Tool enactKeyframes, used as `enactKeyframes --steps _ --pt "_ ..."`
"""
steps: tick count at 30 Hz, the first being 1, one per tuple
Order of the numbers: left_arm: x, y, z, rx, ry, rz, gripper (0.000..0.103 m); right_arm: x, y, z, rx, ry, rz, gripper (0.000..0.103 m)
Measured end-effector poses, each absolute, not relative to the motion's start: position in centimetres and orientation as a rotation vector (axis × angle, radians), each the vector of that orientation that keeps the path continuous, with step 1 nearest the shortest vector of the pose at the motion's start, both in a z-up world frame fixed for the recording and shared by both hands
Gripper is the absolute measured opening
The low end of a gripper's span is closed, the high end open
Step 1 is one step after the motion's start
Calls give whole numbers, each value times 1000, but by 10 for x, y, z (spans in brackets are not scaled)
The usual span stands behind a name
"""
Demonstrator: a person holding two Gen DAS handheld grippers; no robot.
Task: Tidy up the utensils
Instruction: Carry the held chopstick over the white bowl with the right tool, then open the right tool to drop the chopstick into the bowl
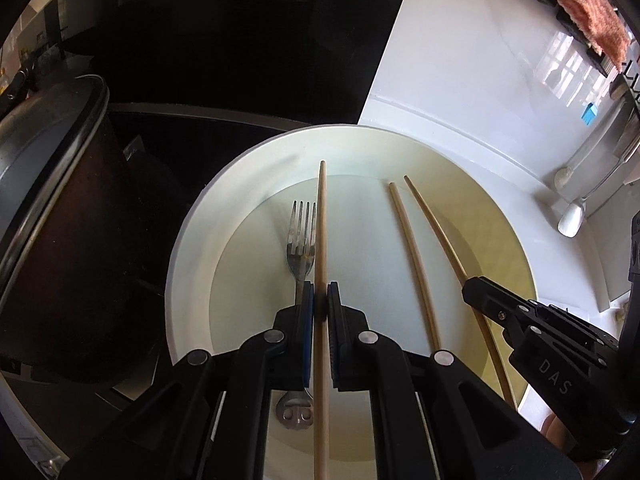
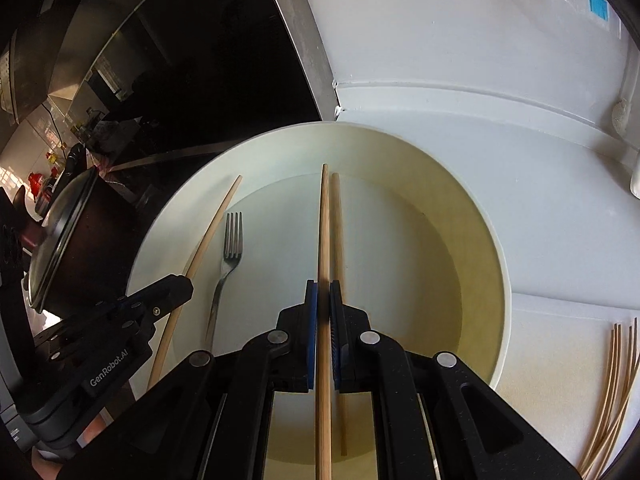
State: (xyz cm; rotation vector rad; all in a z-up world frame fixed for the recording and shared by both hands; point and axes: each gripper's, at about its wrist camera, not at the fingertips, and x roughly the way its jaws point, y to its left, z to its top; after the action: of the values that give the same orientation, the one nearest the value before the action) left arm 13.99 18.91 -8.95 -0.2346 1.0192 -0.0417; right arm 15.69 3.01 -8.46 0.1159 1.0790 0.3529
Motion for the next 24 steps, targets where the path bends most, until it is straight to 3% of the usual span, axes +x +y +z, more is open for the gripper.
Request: enactKeyframes --steps 22,24 --pt "157 180 -114 -168 1121 -39 9 178 35 -119 103 1226 374 6" --pt "158 182 -114 -168 1136 -41 25 177 35 -119 98 1221 372 6"
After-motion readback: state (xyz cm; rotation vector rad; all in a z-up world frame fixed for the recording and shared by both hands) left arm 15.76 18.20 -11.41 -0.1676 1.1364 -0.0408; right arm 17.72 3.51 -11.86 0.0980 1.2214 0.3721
